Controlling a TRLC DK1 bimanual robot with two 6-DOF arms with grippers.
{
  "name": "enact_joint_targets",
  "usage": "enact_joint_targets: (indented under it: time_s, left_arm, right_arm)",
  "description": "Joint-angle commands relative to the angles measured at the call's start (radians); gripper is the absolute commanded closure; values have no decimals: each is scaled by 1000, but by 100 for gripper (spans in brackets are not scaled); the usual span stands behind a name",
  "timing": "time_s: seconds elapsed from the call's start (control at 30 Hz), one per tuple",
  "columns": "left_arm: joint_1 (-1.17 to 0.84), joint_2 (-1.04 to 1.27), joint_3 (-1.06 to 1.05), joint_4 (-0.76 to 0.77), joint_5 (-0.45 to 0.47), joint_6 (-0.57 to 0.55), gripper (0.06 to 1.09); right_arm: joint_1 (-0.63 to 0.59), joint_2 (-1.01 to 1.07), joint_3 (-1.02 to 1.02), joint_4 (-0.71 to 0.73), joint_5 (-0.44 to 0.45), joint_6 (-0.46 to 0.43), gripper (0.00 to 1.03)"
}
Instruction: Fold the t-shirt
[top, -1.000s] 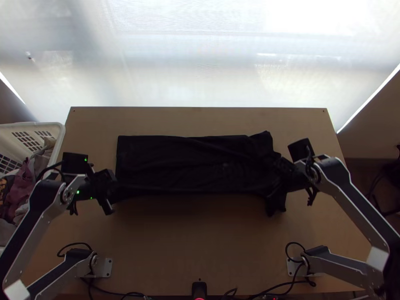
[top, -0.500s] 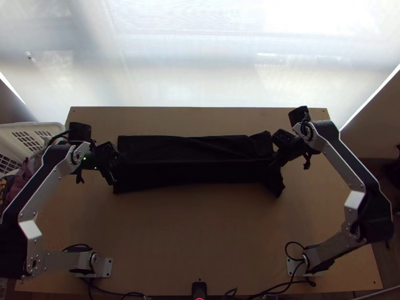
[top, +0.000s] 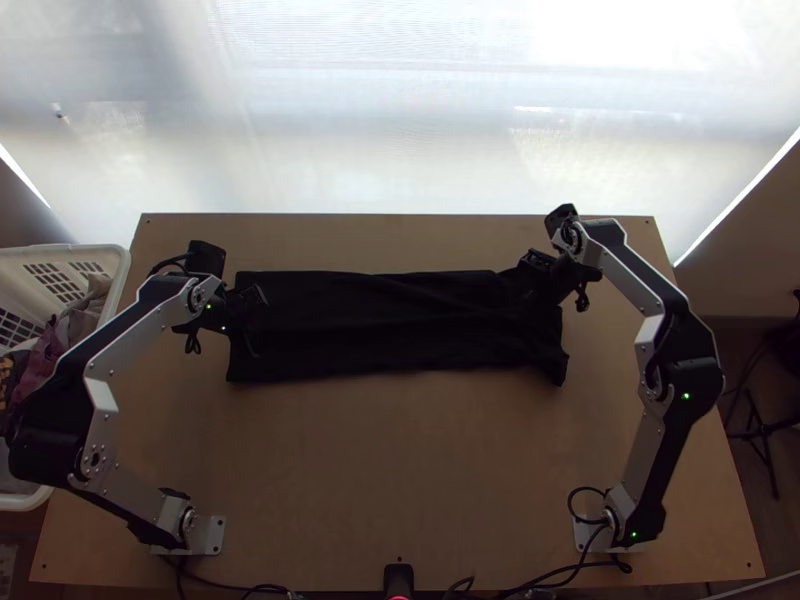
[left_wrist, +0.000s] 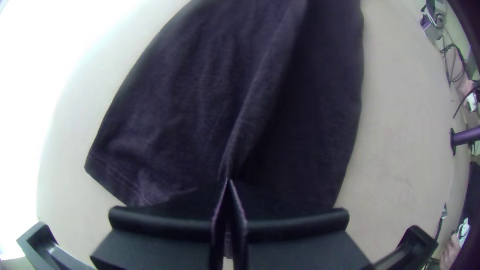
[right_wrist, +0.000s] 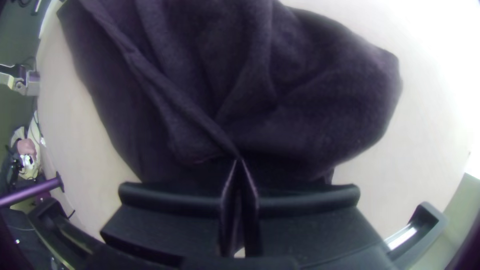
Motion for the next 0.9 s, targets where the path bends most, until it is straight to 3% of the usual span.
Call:
enact_joint_targets:
  time_s: [0.0, 0.17, 0.2, 0.23, 0.27, 0.37, 0.4, 0.6, 0.87]
  left_arm:
    - [22, 94, 48, 20, -20, 10, 100]
    - [39, 103, 51, 16, -20, 19, 100]
    - [42, 103, 51, 15, -20, 20, 98]
    - [45, 101, 51, 13, -20, 22, 94]
    - [49, 100, 51, 10, -20, 22, 86]
    - [62, 87, 48, 6, -26, 33, 19]
    - [72, 81, 50, 6, -26, 34, 10]
    - [142, 18, 76, 6, -24, 34, 10]
    - [288, -6, 168, -8, -18, 114, 10]
  right_arm:
    - [-4, 137, 115, -16, 35, -9, 100]
    - [-10, 169, 176, -40, 36, -8, 100]
    - [-7, 171, 178, -57, 36, -8, 97]
    - [-5, 171, 179, -74, 46, -6, 86]
    - [-4, 169, 179, -86, 53, -3, 75]
    - [-13, 142, 173, -99, 56, 20, 52]
    - [-18, 131, 170, -105, 55, 21, 48]
    - [-58, 62, 172, -131, 65, 17, 20]
    - [-128, -12, 186, -155, 85, 21, 9]
